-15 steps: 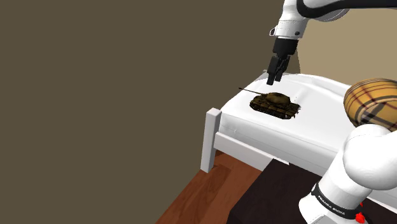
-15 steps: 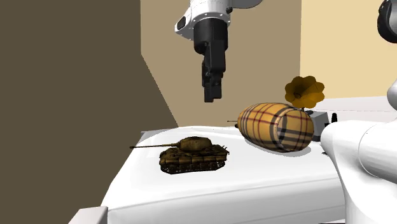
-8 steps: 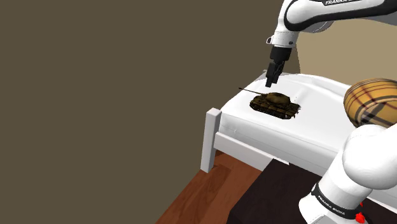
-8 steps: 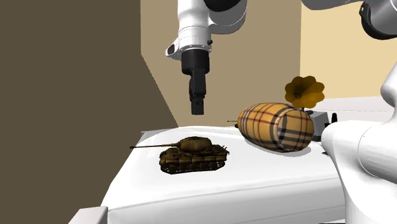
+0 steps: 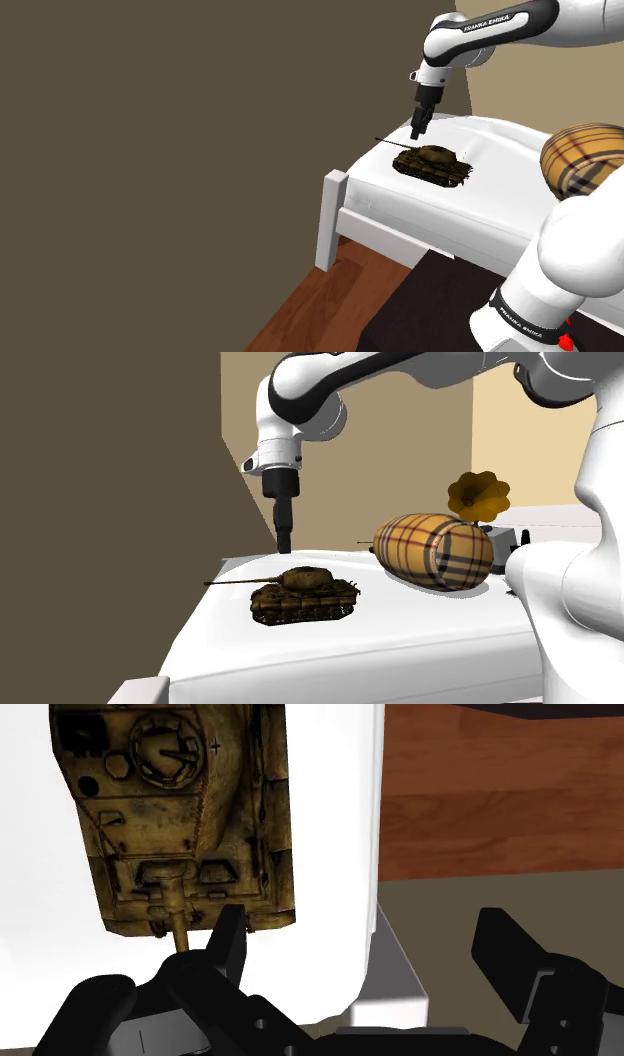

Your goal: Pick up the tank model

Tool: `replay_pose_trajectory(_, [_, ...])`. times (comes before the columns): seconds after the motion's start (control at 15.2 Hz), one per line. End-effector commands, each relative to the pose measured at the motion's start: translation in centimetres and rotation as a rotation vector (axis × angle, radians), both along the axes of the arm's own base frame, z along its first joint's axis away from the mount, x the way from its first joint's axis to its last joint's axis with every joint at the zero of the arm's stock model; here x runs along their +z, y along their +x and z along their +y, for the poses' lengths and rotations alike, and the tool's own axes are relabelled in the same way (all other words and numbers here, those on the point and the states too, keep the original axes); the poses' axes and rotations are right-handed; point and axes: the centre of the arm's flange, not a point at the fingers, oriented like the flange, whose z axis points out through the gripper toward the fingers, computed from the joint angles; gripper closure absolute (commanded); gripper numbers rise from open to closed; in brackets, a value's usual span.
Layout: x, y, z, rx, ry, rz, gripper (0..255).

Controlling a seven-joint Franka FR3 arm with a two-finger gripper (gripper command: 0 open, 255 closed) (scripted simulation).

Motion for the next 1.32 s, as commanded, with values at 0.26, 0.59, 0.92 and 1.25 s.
replay_pose_trajectory(0.26, [-2.8, 3.3, -6.3, 0.038, -0.007, 0.009, 0])
replay_pose_trajectory(0.59, [-4.8, 4.6, -8.5, 0.051, -0.01, 0.011, 0])
replay_pose_trajectory(0.92, [-7.8, 4.6, -8.5, 0.051, -0.01, 0.011, 0])
replay_pose_trajectory(1.25, [-7.8, 4.7, -8.4, 0.051, -0.01, 0.011, 255])
